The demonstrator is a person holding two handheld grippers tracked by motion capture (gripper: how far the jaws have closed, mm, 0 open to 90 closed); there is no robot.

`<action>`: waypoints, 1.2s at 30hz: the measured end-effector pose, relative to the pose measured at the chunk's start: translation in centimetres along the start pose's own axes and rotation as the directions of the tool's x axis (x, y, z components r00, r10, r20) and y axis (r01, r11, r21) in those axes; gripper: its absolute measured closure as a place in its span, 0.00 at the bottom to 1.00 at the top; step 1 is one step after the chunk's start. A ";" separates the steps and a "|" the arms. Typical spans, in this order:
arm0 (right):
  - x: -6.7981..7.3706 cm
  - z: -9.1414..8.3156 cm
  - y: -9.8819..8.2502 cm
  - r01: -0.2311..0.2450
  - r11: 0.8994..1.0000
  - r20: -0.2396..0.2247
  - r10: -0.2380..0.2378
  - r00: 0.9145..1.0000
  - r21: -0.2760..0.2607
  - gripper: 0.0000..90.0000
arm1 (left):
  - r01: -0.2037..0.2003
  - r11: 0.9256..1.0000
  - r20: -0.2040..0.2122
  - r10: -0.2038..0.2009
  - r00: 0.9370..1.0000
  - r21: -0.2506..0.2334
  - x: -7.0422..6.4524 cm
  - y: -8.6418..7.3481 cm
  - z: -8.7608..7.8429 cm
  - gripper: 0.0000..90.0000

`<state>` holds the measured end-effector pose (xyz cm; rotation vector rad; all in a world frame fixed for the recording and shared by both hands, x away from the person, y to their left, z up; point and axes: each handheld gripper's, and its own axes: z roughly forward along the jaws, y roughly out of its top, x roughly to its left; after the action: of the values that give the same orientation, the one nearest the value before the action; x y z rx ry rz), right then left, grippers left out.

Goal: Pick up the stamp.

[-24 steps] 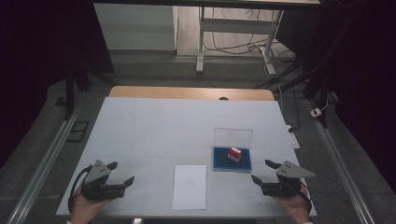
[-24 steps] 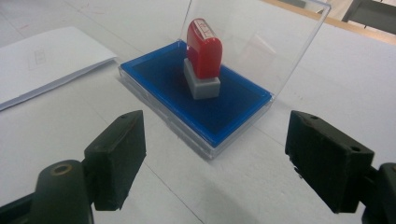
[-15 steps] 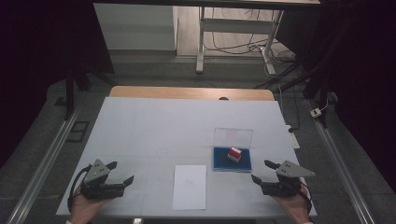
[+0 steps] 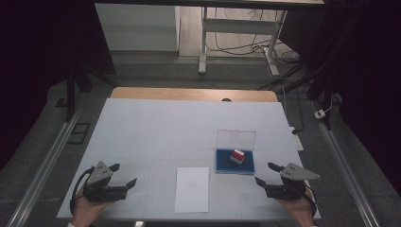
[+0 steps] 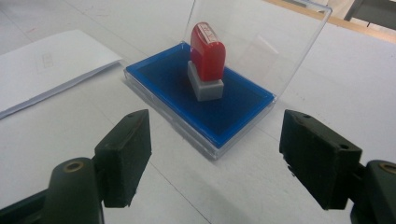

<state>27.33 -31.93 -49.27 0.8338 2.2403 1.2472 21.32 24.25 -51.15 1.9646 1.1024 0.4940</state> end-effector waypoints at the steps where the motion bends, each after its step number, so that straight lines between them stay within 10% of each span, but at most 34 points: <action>1: 0.0 -0.1 0.1 0.000 1.000 0.000 0.000 1.000 0.004 0.28 | 0.001 1.000 -0.001 -0.001 1.000 0.000 0.0 0.0 0.0 0.18; 21: -0.7 -0.2 5.2 0.007 1.000 -0.040 -0.006 0.999 0.004 0.30 | -0.011 1.000 0.001 0.011 1.000 0.005 0.0 0.1 0.2 0.19; 36: -0.7 2.6 8.7 0.041 0.991 -0.105 -0.028 0.994 0.128 0.30 | -0.011 1.000 0.006 0.011 1.000 0.020 0.1 0.0 0.6 0.19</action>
<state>32.04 -27.26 -42.98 0.7901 2.4303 1.1625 21.80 24.04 -51.48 1.9893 1.0972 0.4853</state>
